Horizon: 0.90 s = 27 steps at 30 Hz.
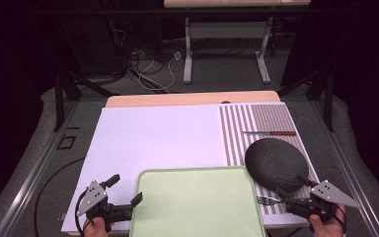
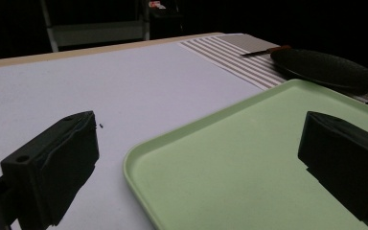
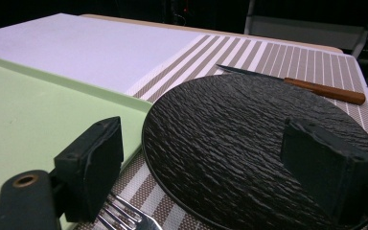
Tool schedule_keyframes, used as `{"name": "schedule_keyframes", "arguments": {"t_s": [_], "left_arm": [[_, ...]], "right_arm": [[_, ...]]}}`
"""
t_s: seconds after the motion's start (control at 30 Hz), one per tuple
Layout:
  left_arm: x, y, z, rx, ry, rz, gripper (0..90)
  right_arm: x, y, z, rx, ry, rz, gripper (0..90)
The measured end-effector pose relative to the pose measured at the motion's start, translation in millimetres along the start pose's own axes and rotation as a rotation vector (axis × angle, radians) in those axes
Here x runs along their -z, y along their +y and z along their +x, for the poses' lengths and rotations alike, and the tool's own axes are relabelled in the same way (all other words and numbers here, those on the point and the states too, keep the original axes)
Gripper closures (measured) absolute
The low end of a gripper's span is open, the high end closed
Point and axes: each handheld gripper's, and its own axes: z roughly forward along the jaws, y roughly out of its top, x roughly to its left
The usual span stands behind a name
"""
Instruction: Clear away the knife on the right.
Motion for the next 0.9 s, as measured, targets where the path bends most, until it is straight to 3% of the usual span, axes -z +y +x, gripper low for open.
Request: {"name": "schedule_keyframes", "arguments": {"t_s": [0.13,0.17,0.37,0.5,0.6,0.73,0.9], "left_arm": [[-0.6,-0.2,1.0,0.000,0.007,0.004,0.4],[-0.7,-0.3,1.3,0.002,0.008,0.005,0.4],[-1.0,-1.3,2.6,0.015,0.024,0.009,0.4],[-0.7,-1.9,2.4,0.013,0.036,0.011,0.3],[0.1,-2.6,1.7,0.007,0.046,0.014,0.4],[1.9,-2.3,0.9,0.007,0.040,0.003,0.4],[1.4,-1.9,0.0,0.000,0.023,0.008,0.3]], "right_arm": [[0.0,1.1,-0.7,-0.005,-0.005,0.013,14.2],[-1.6,1.4,-0.6,0.001,-0.018,0.000,14.4],[-2.4,5.4,-1.2,0.022,-0.071,0.047,15.1],[-3.6,6.7,-3.8,0.032,-0.073,0.046,15.2],[-2.6,8.7,-6.0,0.017,-0.064,0.037,19.9],[-1.2,11.9,-7.6,0.035,-0.077,0.018,24.2],[-0.9,14.8,-11.5,0.056,-0.092,0.044,32.0]]}}
